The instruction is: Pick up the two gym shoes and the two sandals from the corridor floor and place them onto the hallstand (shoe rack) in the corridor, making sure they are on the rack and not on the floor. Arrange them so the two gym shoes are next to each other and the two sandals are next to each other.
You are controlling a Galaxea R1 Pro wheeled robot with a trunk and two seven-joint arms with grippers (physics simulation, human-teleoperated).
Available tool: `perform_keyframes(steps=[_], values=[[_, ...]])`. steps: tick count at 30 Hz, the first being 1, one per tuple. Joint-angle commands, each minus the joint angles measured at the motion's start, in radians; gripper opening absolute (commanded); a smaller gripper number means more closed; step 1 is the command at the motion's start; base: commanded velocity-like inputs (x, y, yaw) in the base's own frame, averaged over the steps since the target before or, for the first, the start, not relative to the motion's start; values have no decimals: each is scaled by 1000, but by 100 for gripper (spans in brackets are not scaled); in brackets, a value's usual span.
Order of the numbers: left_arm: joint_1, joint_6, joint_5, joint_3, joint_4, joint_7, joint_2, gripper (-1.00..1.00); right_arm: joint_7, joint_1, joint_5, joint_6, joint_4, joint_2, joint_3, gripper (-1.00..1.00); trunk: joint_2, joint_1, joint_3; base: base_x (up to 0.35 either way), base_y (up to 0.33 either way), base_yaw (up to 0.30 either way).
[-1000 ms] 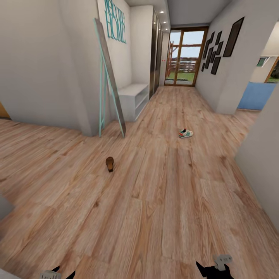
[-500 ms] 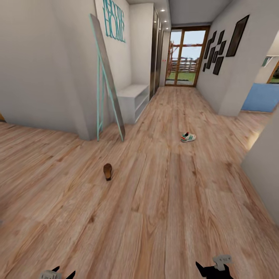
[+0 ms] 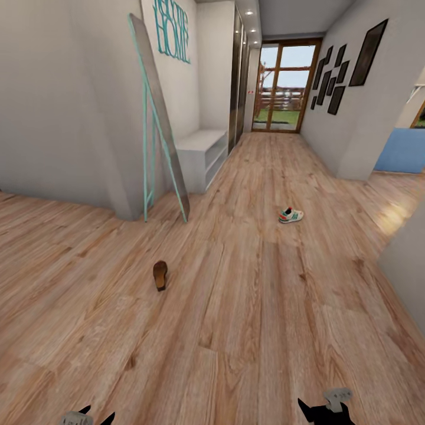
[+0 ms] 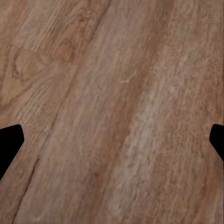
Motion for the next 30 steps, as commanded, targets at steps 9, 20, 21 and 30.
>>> perform_keyframes(steps=[9,20,21,30], values=[[-1,0,-2,9,0,4,0,100,1,-1,-11,-4,1,0,7,100,0,0,-1,336,0,0],[-11,4,-7,3,-23,175,-59,100,-208,-2,-10,5,-305,-4,2,100,0,0,-1,70,0,0],[-16,8,-7,2,-28,203,-68,100,-252,-2,-10,9,-359,-4,2,100,0,0,-1,7,0,0],[-149,20,-30,-5,-36,448,-145,100,-368,-15,-10,206,-575,-3,3,100,0,0,-1,2,0,0]])
